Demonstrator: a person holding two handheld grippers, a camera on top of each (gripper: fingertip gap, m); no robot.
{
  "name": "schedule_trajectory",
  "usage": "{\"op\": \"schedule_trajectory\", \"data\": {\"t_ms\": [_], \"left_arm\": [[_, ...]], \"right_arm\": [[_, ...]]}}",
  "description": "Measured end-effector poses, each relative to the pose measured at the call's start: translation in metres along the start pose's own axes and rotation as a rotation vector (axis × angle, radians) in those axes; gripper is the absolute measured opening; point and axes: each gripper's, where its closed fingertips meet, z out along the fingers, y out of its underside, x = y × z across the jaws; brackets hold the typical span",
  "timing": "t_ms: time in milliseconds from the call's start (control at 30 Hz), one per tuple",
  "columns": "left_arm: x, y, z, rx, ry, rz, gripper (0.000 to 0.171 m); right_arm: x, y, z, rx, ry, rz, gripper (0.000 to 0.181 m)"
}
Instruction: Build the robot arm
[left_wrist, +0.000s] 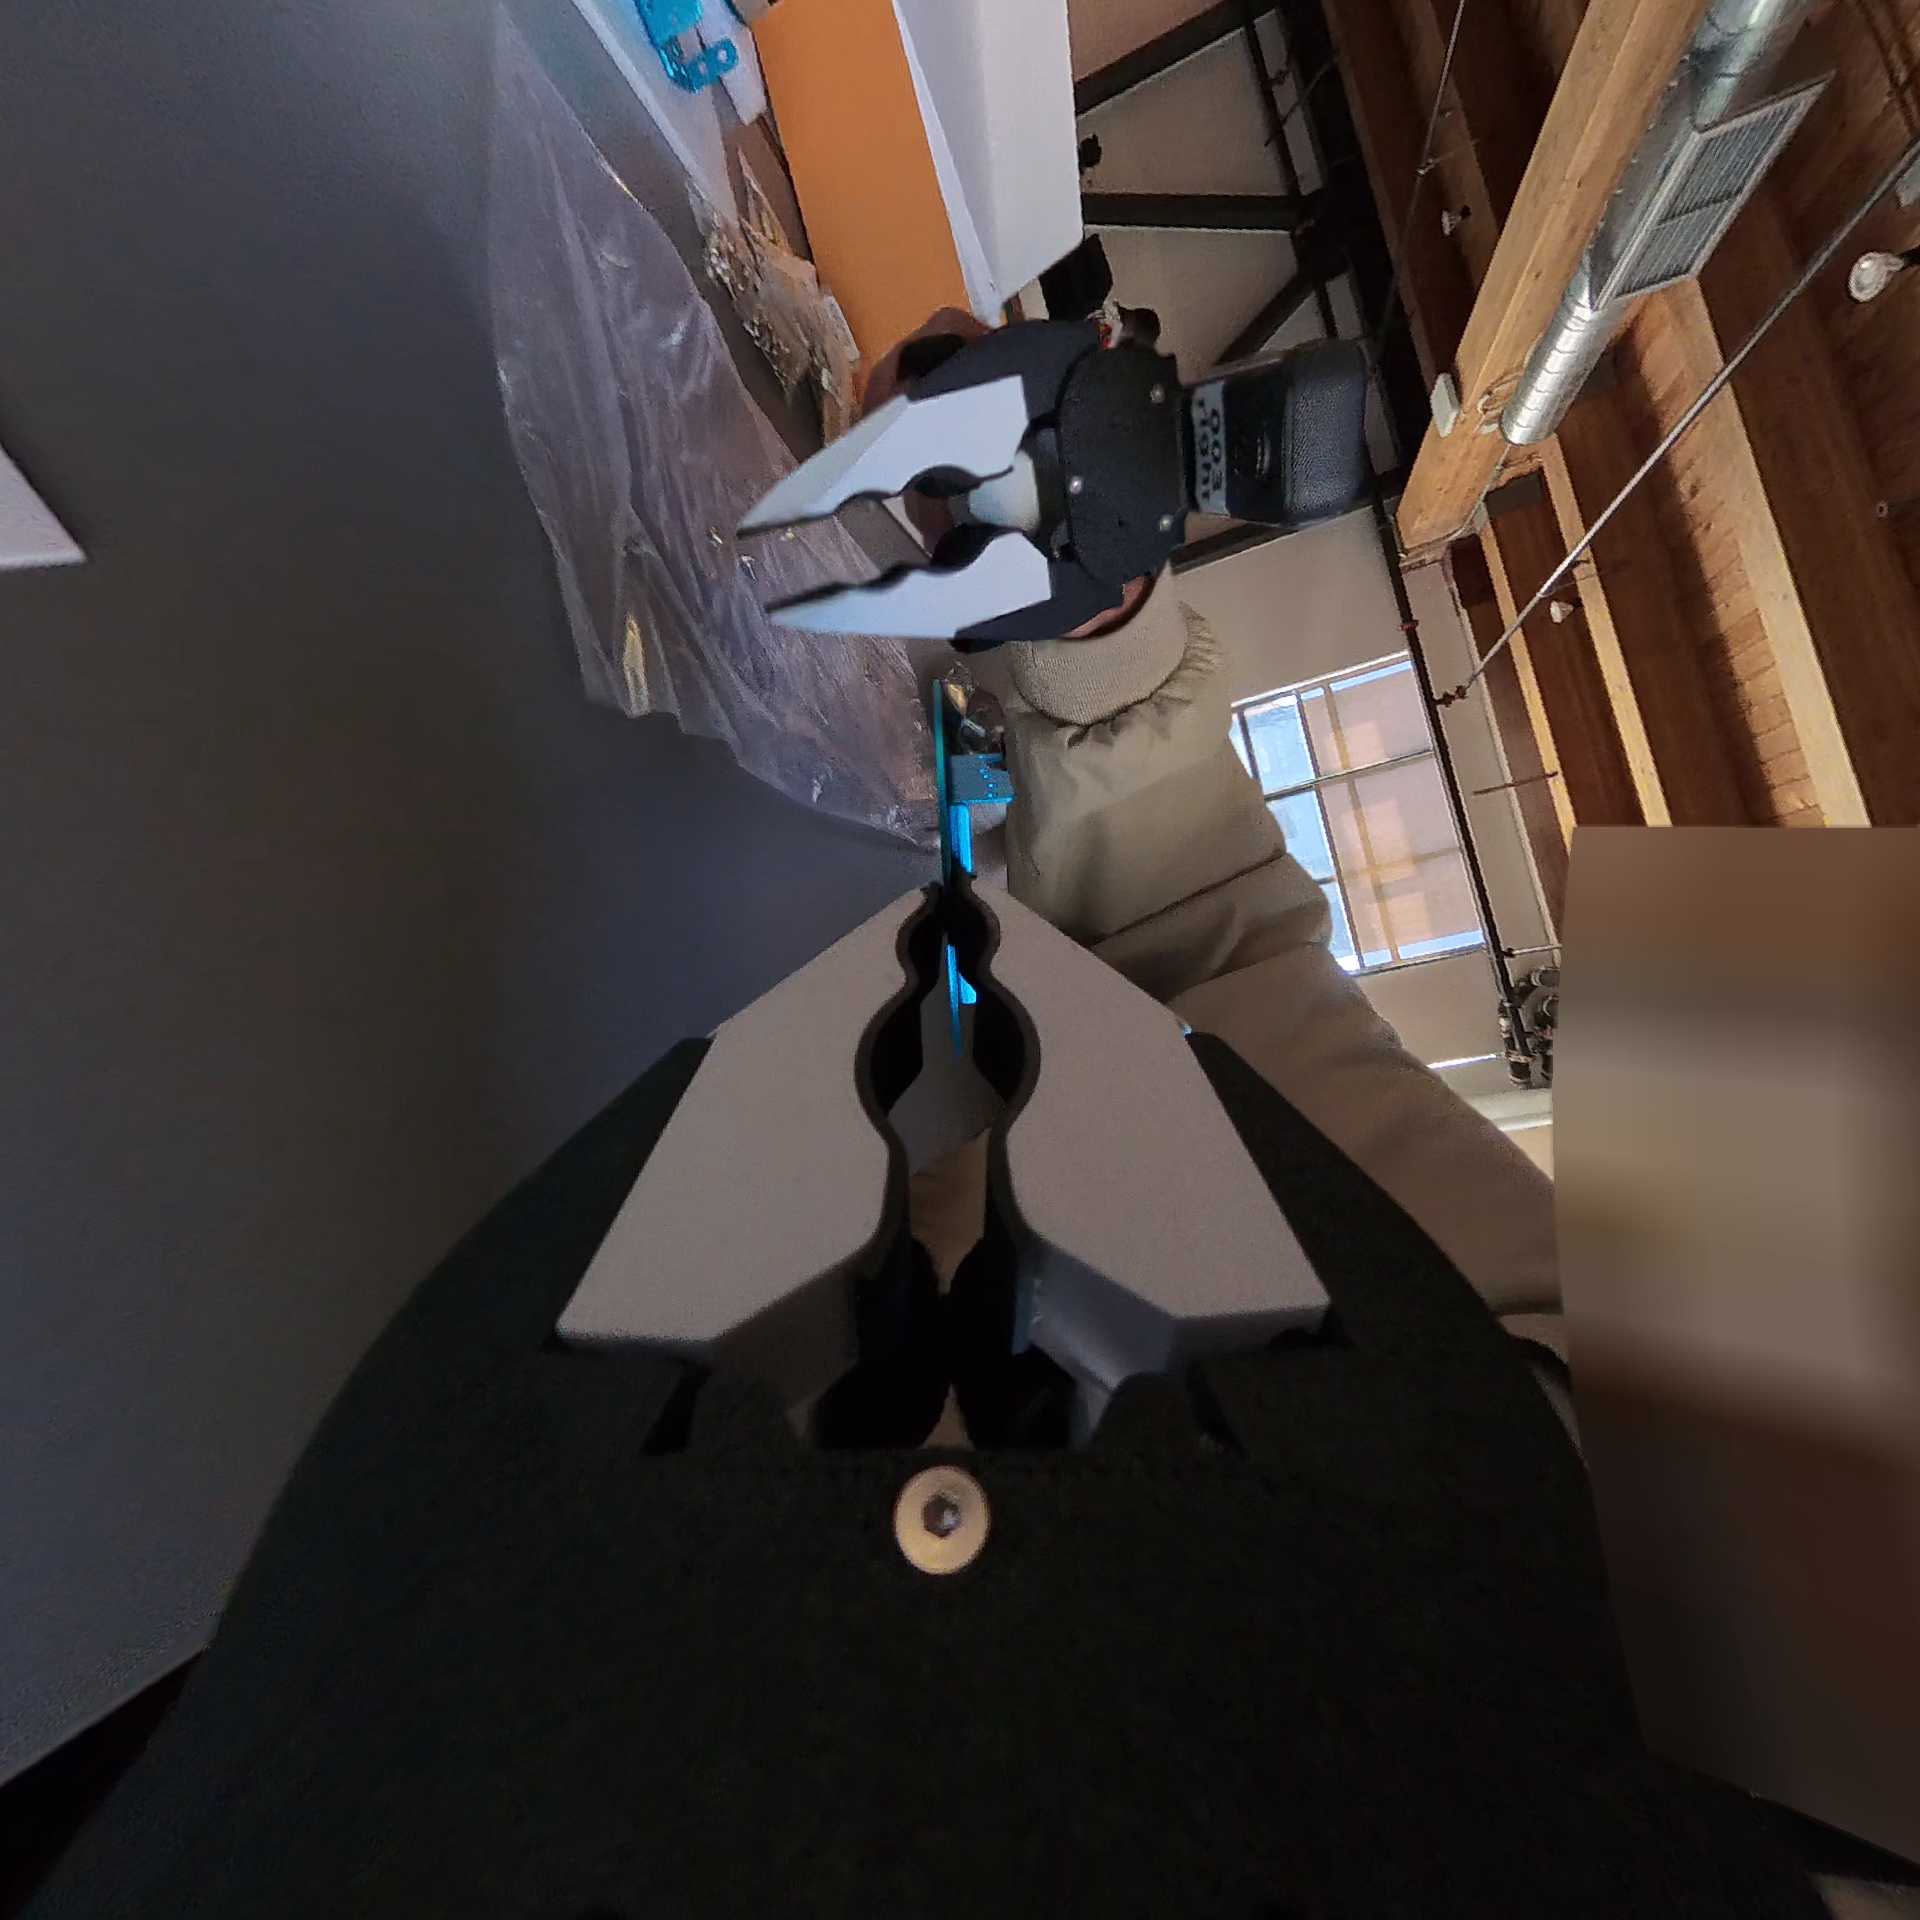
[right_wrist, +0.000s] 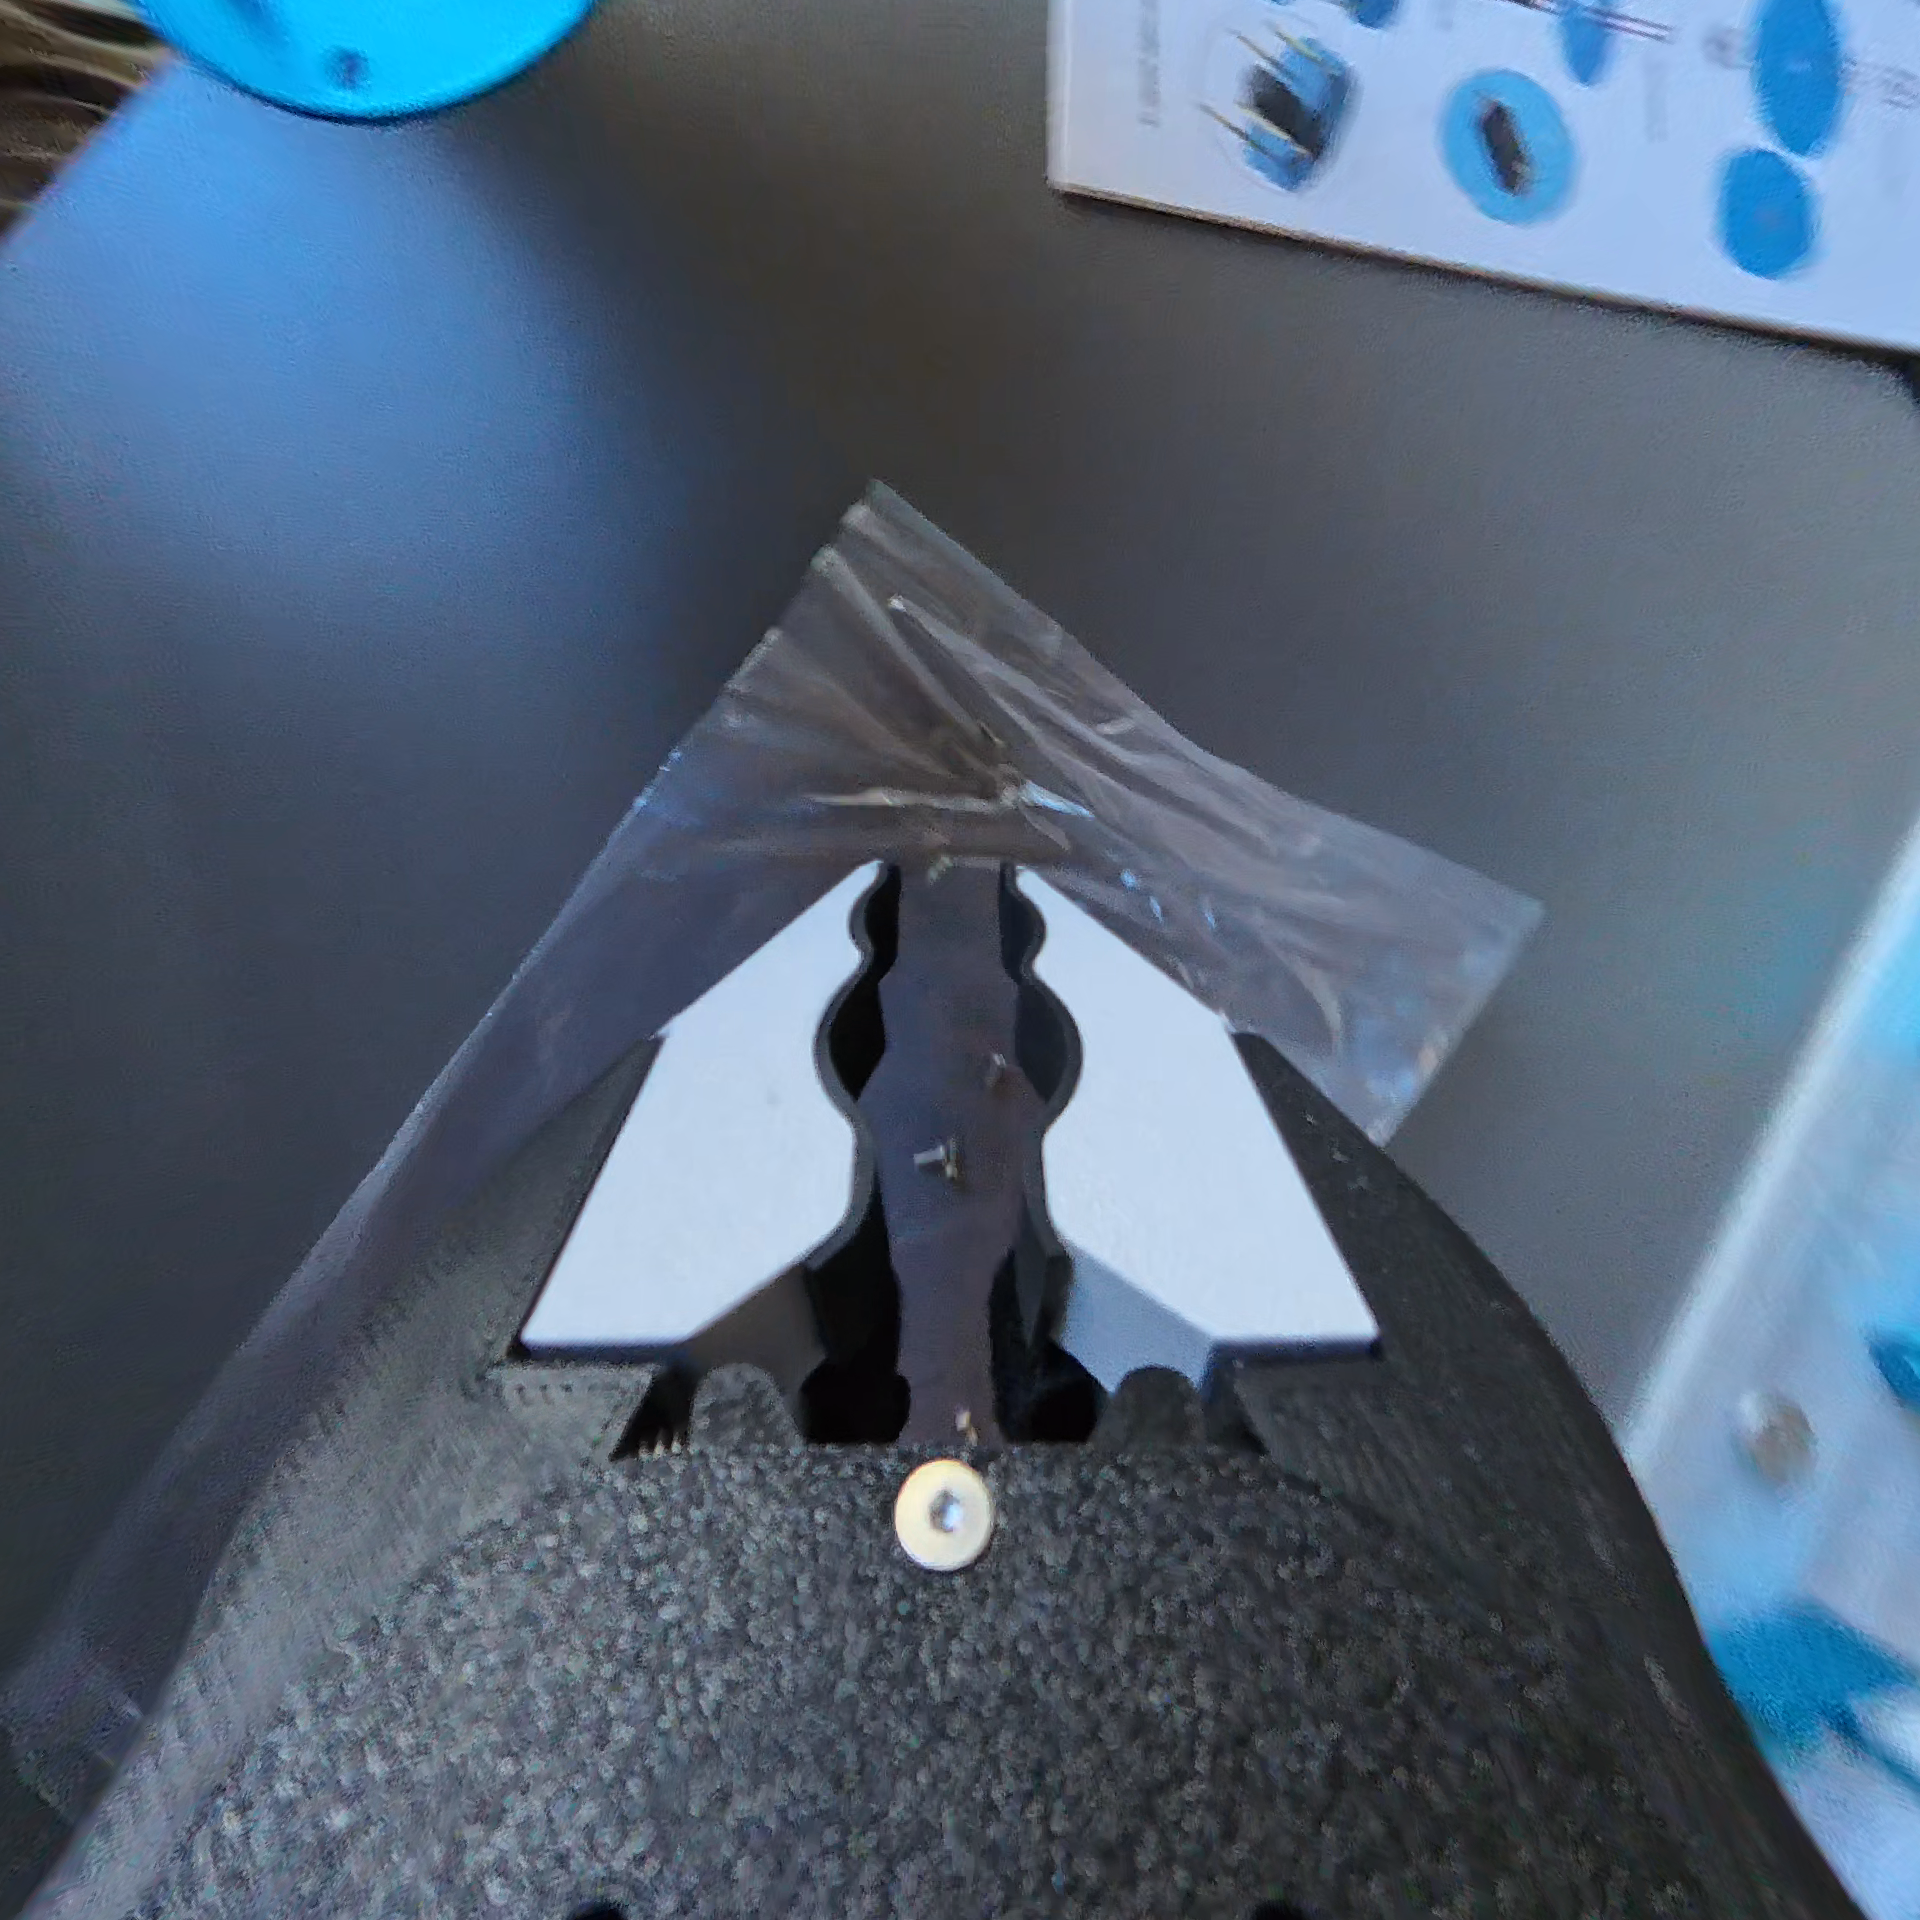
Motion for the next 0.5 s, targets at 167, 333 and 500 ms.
{"op": "schedule_trajectory", "data": {"t_ms": [167,333,500], "left_arm": [[-0.013,-0.016,0.002,0.024,-0.029,-0.011,0.0],[-0.02,-0.028,0.004,0.038,-0.01,-0.042,0.0],[-0.026,-0.039,0.001,0.06,-0.004,-0.047,0.0]], "right_arm": [[0.001,-0.013,0.028,0.133,-0.224,-0.213,0.014],[0.015,-0.026,0.031,0.207,-0.31,-0.228,0.007],[0.011,-0.021,0.036,0.212,-0.358,-0.276,0.002]]}}
